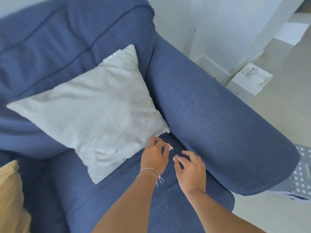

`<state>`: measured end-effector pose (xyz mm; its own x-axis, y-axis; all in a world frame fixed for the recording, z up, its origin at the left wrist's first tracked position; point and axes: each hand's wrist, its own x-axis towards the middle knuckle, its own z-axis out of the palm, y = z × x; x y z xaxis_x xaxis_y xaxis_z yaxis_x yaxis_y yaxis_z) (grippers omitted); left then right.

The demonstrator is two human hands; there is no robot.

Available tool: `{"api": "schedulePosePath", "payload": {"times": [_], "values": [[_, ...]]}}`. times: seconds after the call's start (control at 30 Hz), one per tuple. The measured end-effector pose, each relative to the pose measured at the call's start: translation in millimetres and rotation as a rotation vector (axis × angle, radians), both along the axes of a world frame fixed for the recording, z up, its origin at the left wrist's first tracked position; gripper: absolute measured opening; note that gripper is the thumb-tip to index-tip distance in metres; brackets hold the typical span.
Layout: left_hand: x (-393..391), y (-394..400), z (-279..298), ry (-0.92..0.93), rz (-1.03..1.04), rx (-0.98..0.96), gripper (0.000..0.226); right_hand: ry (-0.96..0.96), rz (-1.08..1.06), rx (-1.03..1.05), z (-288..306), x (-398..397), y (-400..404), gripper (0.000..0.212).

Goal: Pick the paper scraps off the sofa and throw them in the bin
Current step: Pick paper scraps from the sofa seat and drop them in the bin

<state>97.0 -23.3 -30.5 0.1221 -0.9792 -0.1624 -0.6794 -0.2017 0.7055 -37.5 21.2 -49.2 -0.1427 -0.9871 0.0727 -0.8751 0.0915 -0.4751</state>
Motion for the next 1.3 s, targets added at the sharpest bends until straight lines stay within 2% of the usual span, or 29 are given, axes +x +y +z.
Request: {"api": "schedulePosePath", "payload": {"times": [0.13,0.27,0.43,0.6,0.7,0.77,0.97,1.03,1.2,1.3], "values": [[6,-5,48,0.053,0.074,-0.114,0.010,0.029,0.149,-0.146,44,-5,-12,0.008],[7,-19,95,0.046,0.101,-0.213,0.015,0.048,0.210,-0.236,95,-27,-33,0.006],[-39,-56,147,0.112,-0.005,-0.267,0.009,-0.022,0.009,-0.348,155,-89,-63,0.005],[-134,-84,173,0.146,-0.161,-0.309,0.010,-0.095,-0.313,-0.382,192,-195,-73,0.008],[-203,-90,170,0.151,-0.262,-0.310,0.010,-0.046,-0.496,-0.266,177,-277,-69,0.011],[-250,-91,162,0.049,-0.340,-0.355,0.011,0.032,-0.526,-0.132,155,-321,-66,0.015],[-362,-109,121,-0.092,-0.472,-0.345,0.011,0.115,-0.483,0.088,96,-388,-77,0.026],[-383,-119,107,-0.116,-0.476,-0.312,0.012,0.205,-0.432,0.182,85,-401,-83,0.034],[-423,-129,86,-0.214,-0.531,-0.237,0.014,0.265,-0.385,0.402,64,-434,-81,0.042],[-438,-122,70,-0.289,-0.617,-0.151,0.020,0.211,-0.369,0.415,51,-451,-71,0.047]]}}
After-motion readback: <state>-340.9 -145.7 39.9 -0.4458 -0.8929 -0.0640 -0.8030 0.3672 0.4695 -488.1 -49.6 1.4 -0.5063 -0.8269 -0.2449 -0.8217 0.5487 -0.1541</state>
